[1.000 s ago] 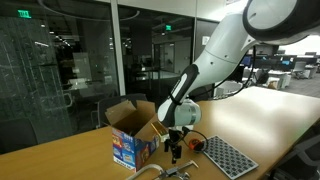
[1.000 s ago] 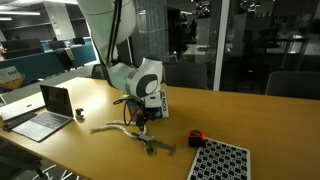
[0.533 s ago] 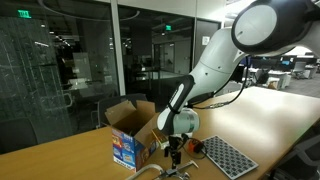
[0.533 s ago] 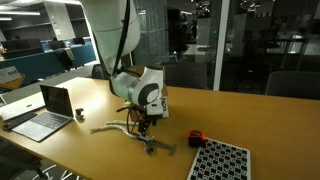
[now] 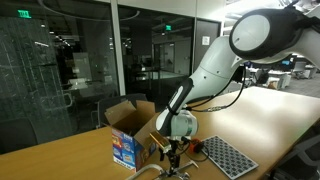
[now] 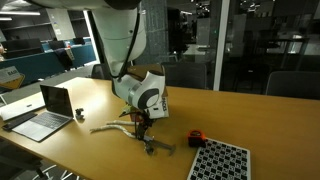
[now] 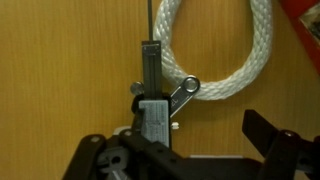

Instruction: Put the callipers in the box

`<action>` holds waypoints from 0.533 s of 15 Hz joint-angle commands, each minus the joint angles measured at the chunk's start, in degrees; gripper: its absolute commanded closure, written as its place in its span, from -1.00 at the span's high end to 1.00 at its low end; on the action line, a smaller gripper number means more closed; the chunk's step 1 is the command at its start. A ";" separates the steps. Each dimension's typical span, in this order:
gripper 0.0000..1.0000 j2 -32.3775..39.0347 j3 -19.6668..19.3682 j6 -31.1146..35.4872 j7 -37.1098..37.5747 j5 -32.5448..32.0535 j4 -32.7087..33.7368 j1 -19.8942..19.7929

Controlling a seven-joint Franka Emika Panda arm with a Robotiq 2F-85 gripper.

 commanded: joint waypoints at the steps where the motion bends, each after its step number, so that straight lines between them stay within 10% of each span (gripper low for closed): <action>1: 1.00 0.86 2.69 -1.59 -6.83 3.55 1.13 -2.72; 8: 1.00 -0.04 2.31 -5.03 -12.13 7.38 0.10 -2.98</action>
